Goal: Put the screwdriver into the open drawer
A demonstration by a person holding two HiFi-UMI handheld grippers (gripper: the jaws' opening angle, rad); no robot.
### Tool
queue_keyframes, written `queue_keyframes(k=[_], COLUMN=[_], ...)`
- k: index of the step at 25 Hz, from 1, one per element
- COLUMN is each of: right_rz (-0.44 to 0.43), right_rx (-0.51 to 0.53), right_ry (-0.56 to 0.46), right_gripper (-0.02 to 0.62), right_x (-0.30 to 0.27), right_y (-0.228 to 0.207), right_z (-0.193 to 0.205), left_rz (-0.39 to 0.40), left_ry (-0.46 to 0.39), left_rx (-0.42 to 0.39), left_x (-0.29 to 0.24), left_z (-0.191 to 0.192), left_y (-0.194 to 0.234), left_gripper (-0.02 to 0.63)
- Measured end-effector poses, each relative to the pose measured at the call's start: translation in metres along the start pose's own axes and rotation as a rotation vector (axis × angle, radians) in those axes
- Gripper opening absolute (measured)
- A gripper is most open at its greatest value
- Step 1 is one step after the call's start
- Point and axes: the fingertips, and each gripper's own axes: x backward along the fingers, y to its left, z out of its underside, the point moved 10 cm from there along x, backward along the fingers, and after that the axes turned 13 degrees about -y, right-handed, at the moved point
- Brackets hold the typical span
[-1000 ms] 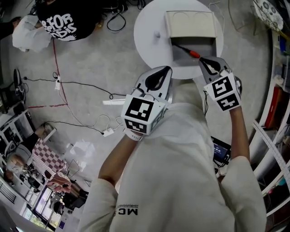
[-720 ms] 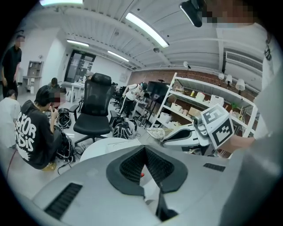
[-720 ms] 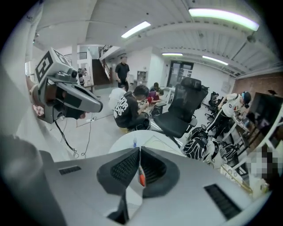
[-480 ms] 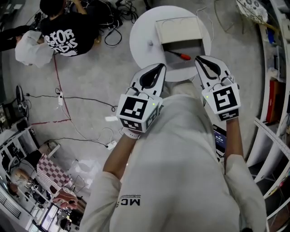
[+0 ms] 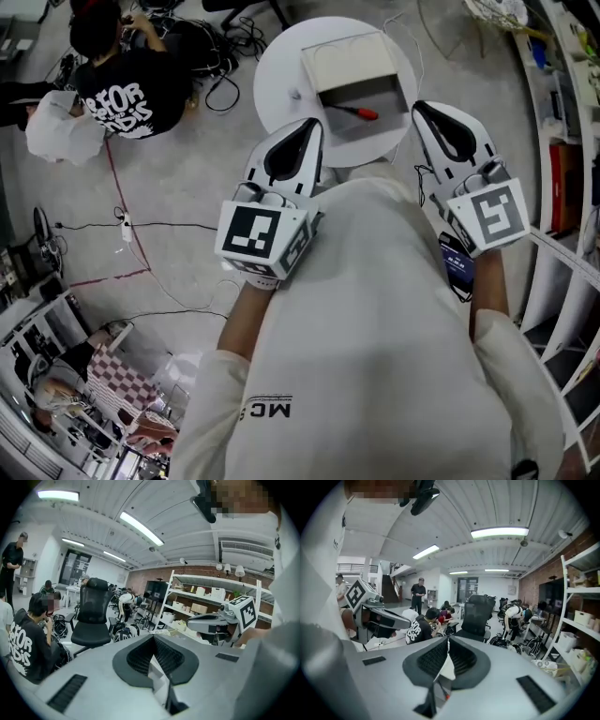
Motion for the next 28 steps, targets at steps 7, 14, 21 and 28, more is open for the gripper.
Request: queue_keyframes(k=[7,14,21,28], right_rz=[0.053,0.042,0.046,0.041], right_rx=[0.011,-0.044,-0.073,-0.067], right_ry=[-0.024,-0.020,-0.001,0.005], right_gripper=[0.074,0.074,0.074,0.074], right_x=[0.031,0.036,0.033,0.033], right_y=[0.001,0.007,0.017,0.021], right_z=[-0.005,0.006,0.014,0.015], left_rz=[0.006,0.002,0.015,0.026], left_ry=[-0.030,-0.012,0.002,0.007], left_rx=[-0.021,-0.028,-0.031,-0.027], left_x=[0.003,0.007,0.010,0.013], left_z=[-0.004,-0.004,-0.003,0.001], left_y=[-0.010,-0.007,-0.008,-0.011], left_gripper=[0.009,0.009,0.010,0.010])
